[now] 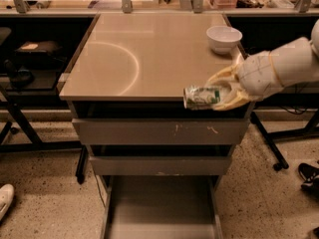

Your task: Pick 7up can from bottom drawer and place on counter

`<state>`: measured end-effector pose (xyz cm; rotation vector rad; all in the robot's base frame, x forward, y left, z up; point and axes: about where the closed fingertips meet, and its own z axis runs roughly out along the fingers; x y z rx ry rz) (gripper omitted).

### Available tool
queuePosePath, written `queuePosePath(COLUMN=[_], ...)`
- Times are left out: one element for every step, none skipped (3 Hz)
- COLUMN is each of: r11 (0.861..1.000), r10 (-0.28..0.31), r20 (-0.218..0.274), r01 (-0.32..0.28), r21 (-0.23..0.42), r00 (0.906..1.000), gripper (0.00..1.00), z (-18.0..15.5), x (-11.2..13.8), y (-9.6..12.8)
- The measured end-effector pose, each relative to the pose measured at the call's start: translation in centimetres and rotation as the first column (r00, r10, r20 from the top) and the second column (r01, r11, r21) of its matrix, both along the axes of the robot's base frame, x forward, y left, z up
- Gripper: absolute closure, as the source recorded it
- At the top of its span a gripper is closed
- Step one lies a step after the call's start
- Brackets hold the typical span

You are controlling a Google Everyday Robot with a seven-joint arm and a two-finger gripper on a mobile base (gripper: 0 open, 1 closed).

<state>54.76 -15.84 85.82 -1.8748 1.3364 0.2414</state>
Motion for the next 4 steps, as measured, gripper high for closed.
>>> queuePosePath(r11=[0.999, 0.999, 0.998, 0.992], r10=[-0.009, -0.009, -0.028, -0.100], r20=[0.047, 0.047, 0.052, 0.022], r01=[0.007, 0.007, 0.025, 0.098], r21=[0.036, 0.036, 0.062, 0.080], r00=[0.9988, 0.9988, 0.9983, 0.9948], gripper=[1.00, 1.00, 1.00, 1.00], z=[5.0, 5.0, 5.0, 4.9], x=[1.2, 1.2, 3.1, 7.5], y=[-0.7, -0.7, 0.1, 1.3])
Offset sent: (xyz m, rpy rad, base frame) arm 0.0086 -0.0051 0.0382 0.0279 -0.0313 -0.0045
